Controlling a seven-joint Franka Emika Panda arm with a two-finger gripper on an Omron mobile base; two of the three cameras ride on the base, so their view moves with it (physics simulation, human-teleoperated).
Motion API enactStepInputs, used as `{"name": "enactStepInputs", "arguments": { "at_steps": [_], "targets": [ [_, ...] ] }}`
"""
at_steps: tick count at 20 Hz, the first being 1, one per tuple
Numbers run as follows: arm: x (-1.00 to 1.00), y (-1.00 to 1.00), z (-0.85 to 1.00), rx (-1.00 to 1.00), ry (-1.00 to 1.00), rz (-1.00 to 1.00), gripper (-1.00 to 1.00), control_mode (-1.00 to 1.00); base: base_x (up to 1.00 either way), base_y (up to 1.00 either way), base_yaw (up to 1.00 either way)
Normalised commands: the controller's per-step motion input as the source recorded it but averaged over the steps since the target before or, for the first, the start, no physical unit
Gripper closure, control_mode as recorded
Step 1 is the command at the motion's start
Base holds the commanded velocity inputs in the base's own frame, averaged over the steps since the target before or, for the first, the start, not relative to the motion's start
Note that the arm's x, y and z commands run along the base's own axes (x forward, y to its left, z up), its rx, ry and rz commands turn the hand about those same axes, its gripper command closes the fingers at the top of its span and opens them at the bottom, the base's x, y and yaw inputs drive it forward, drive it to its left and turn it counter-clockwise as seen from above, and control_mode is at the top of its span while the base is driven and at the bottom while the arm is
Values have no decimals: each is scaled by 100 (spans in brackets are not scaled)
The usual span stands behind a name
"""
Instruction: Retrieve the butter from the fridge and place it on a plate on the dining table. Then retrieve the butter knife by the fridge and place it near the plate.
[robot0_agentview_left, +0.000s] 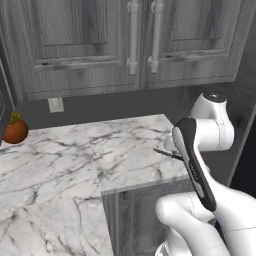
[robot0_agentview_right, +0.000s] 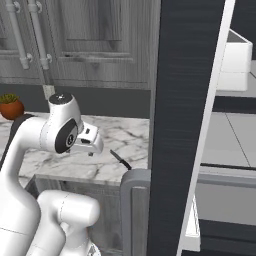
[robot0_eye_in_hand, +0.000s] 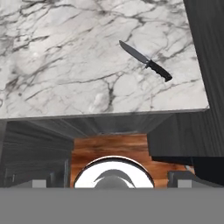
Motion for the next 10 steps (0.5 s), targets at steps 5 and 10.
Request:
{"name": "enactStepInputs", "arguments": {
  "at_steps": [5,10],
  "targets": [
    [38,-9,-35,-14,4,2,-100,-100,0,0,0],
    [34,-39,-51,-10,5,15,-100,-100,0,0,0]
  ]
}}
